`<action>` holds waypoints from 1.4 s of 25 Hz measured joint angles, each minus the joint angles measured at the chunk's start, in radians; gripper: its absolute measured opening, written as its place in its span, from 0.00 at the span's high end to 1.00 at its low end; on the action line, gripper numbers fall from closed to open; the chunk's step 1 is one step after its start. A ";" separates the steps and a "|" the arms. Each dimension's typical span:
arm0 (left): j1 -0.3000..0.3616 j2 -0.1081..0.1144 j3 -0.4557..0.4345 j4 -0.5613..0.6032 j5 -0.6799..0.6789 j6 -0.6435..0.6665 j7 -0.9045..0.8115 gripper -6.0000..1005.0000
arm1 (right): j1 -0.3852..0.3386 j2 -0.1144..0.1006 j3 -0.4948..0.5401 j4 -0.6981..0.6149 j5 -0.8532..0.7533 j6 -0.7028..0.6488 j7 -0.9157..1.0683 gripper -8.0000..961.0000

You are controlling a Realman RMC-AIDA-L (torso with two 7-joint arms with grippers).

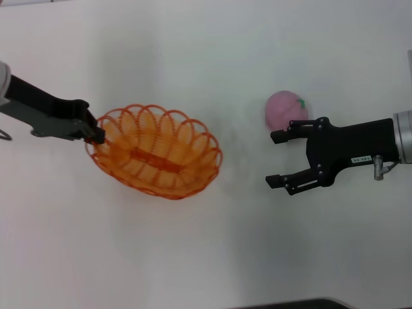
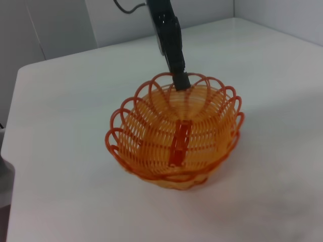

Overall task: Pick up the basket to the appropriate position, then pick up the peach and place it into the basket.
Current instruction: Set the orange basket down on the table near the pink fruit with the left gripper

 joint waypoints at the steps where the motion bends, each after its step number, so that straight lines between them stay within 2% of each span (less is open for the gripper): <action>1: 0.014 -0.009 -0.008 0.009 -0.015 0.001 -0.011 0.93 | 0.000 0.000 0.000 0.000 0.000 0.000 0.000 0.07; 3: 0.044 -0.029 -0.013 0.036 -0.043 0.004 -0.028 0.93 | 0.000 0.000 0.000 0.000 0.000 -0.001 0.001 0.07; 4: 0.044 -0.029 -0.013 0.036 -0.043 0.004 -0.028 0.93 | -0.001 0.000 0.000 0.000 0.000 -0.001 0.001 0.07; 5: 0.095 -0.071 -0.012 0.114 -0.083 0.013 -0.050 0.93 | -0.001 0.000 0.000 0.001 0.000 -0.001 0.001 0.07; 9: 0.154 -0.110 -0.006 0.184 -0.127 0.007 -0.077 0.93 | -0.002 0.000 -0.001 0.001 0.000 -0.001 0.002 0.07; 12: 0.192 -0.114 0.005 0.190 -0.175 -0.018 -0.101 0.93 | -0.001 0.000 -0.006 0.001 0.000 -0.001 0.002 0.07; 18: 0.284 -0.114 0.119 0.195 -0.254 -0.136 -0.153 0.93 | 0.000 0.000 -0.012 0.001 0.000 -0.001 0.002 0.07; 35: 0.316 -0.119 0.140 0.172 -0.281 -0.202 -0.164 0.92 | 0.000 0.002 -0.022 0.014 0.000 0.003 0.001 0.08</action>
